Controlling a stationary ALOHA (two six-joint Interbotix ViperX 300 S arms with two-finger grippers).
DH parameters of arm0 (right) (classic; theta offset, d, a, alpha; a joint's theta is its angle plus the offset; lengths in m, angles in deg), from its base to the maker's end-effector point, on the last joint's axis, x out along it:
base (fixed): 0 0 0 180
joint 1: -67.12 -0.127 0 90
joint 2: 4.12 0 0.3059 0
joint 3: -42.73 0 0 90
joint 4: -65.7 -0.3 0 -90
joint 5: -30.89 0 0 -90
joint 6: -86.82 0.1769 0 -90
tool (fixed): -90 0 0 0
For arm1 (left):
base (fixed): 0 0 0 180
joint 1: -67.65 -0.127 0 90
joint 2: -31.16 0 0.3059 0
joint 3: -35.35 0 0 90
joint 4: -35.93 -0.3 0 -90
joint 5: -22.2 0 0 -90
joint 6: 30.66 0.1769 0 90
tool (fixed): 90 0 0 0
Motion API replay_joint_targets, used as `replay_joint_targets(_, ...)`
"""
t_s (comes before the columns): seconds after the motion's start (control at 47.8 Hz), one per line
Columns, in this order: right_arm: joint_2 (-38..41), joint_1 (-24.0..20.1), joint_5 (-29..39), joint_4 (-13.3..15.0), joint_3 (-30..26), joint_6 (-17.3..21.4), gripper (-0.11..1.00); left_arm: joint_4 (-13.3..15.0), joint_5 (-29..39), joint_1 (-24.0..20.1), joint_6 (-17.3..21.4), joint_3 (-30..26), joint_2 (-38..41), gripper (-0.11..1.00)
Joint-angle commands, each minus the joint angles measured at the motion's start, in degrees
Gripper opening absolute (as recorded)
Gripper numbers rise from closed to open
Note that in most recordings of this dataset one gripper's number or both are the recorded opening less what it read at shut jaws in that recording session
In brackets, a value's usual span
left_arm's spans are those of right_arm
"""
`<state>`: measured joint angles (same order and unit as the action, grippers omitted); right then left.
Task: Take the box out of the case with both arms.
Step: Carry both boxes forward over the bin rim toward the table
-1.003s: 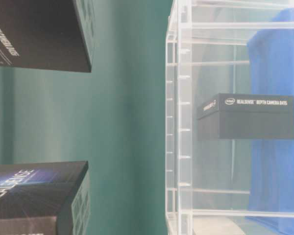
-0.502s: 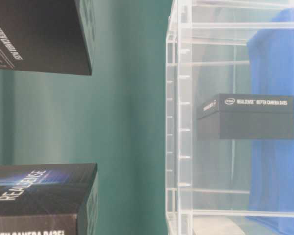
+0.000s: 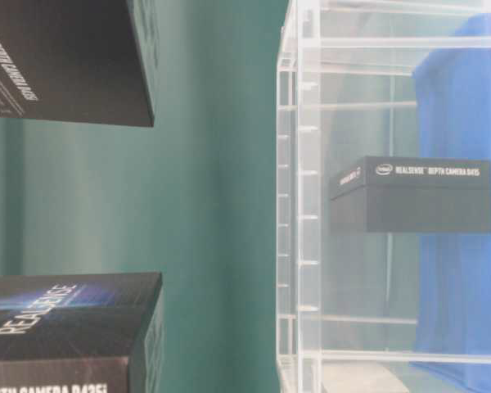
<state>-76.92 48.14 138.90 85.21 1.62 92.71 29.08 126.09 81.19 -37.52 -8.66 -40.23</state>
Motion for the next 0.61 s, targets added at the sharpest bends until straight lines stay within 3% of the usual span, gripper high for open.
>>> replay_joint_targets(0.0, -1.0, 0.0, 0.0, 0.4, -1.7, -0.1, 0.65, -0.3, -0.3, -0.2, -0.3, -1.0, -1.6, 0.63)
replay_joint_targets(0.355, -1.0, 0.0, -1.2, 0.4, 1.8, -1.3, 0.65, -0.3, -0.4, 1.2, -1.5, 1.7, -1.3, 0.63)
replay_joint_targets(0.585, -1.0, -0.5, -7.6, -0.6, 10.8, 1.4, 0.65, -0.4, -7.4, 3.5, -5.3, 11.2, -2.3, 0.63)
